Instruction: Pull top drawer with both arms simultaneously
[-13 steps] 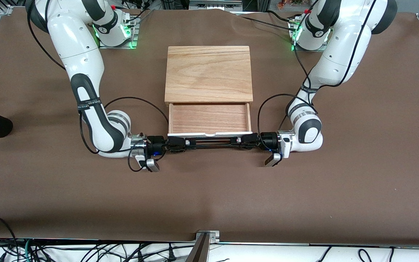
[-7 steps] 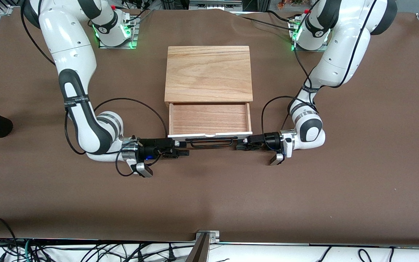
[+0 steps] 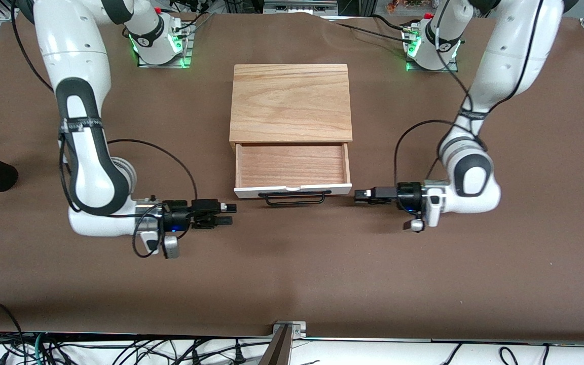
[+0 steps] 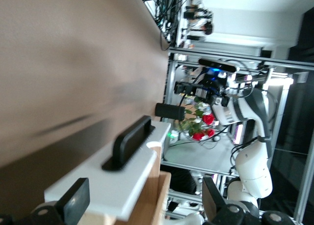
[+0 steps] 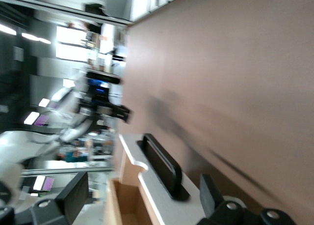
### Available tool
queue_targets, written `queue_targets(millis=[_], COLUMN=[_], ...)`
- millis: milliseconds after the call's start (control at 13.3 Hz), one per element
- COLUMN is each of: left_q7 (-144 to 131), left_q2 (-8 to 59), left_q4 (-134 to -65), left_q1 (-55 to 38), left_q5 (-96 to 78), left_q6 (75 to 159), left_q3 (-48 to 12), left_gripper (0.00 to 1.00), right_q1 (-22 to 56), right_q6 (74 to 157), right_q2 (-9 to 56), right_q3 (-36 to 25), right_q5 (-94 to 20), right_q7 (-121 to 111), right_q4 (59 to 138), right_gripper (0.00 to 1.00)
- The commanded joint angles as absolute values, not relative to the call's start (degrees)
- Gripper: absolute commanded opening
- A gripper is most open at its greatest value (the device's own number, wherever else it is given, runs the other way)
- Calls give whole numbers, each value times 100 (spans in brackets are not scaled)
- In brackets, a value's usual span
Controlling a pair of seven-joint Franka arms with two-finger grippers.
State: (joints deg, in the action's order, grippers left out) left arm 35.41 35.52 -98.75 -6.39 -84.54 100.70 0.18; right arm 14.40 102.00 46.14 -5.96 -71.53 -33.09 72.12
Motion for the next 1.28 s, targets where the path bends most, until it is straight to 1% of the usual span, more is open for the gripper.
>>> queue_targets(millis=[0, 75, 225, 376, 451, 526, 676, 826, 901, 1052, 1127, 1202], left_q7=[3025, 2719, 1833, 752, 416, 300, 281, 272, 264, 255, 255, 264], left_q2=[2701, 2446, 1893, 1269, 1013, 802, 415, 46, -121, -342, -430, -474], left_q4=[-10370, -10415, -10424, -10415, -10415, -10389, -10406, -10398, -10397, -10301, -10240, -10170], left_q1=[-510, -475, -396, -378, -343, -343, -256, -237, -237, -229, -220, -220], left_q5=[-7580, -7115, -5904, -4350, -3715, -3257, -2465, -1630, -1243, -487, -188, -28], left_q6=[10483, 10520, 10529, 10486, 10416, 10189, 9932, 9608, 9476, 9116, 8992, 8904], left_q3=[0, 9, 9, 0, -26, -26, -26, -35, -26, -26, -18, -9], left_gripper=[100, 100, 100, 100, 100, 100, 100, 100, 100, 100, 100, 100], right_q1=[1485, 1520, 1503, 1538, 1547, 1564, 1407, 1223, 969, -275, -473, -518], right_q6=[10151, 10143, 10116, 9863, 9653, 9598, 9606, 9624, 9624, 9537, 9475, 9449], right_q2=[4379, 4229, 3887, 3544, 3464, 3124, 2211, 1446, 1006, 276, 72, -86], right_q3=[-852, -974, -1019, -1133, -1186, -1169, -1125, -1090, -811, 433, 666, 651], right_q5=[-5807, -5070, -3655, -2082, -1517, -1216, -1038, -198, 15, 368, 395, 352], right_q7=[-3067, -3033, -2613, -2313, -2094, -1796, -1346, -1319, -1292, -978, -784, -591], right_q4=[6961, 6961, 6987, 6979, 6970, 7126, 8081, 8960, 9348, 9912, 10010, 10011], right_gripper=[100, 100, 100, 100, 100, 100, 100, 100, 100, 100, 100, 100])
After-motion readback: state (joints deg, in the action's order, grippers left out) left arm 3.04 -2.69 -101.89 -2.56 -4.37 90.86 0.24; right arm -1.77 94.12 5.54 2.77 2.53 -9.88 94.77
